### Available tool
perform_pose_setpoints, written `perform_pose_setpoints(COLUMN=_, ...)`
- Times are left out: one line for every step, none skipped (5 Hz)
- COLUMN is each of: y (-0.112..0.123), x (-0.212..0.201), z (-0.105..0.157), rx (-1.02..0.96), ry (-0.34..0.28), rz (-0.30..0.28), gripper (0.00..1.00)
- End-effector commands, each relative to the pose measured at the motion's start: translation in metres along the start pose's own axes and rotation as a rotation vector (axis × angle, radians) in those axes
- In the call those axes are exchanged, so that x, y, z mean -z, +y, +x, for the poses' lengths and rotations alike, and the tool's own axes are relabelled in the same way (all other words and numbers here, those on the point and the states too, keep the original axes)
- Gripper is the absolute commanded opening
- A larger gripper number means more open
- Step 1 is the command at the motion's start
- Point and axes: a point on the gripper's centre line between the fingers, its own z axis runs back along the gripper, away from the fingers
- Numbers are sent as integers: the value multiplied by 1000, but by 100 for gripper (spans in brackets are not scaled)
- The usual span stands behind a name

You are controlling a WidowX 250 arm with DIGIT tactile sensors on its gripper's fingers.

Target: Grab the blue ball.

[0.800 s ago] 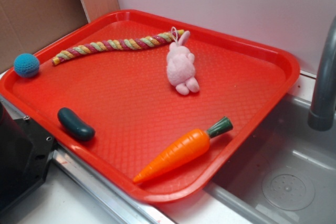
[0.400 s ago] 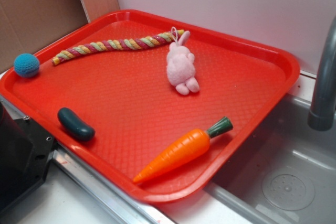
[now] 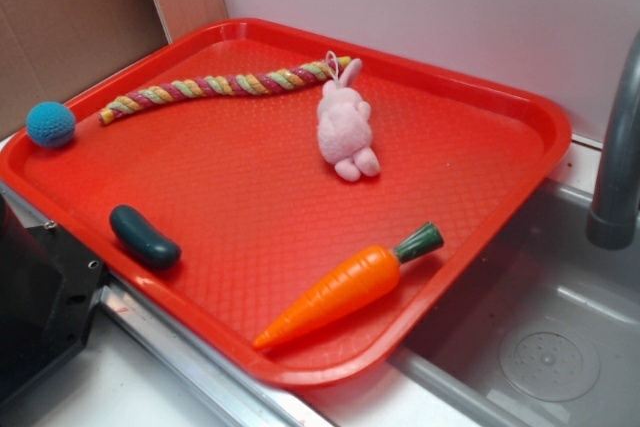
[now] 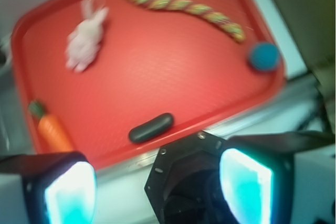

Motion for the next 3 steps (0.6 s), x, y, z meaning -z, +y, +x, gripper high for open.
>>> perform_pose_setpoints(y=33, x=34, z=17, rx=-485, ry=-83, rz=99, gripper=100)
perform_pose_setpoints(y=44, x=53, z=32, rx=-591, ry=-116, rz=141, gripper=100)
perform_pose_setpoints(y=61, x=82, z=55, rx=-693, ry=-151, rz=205, gripper=100)
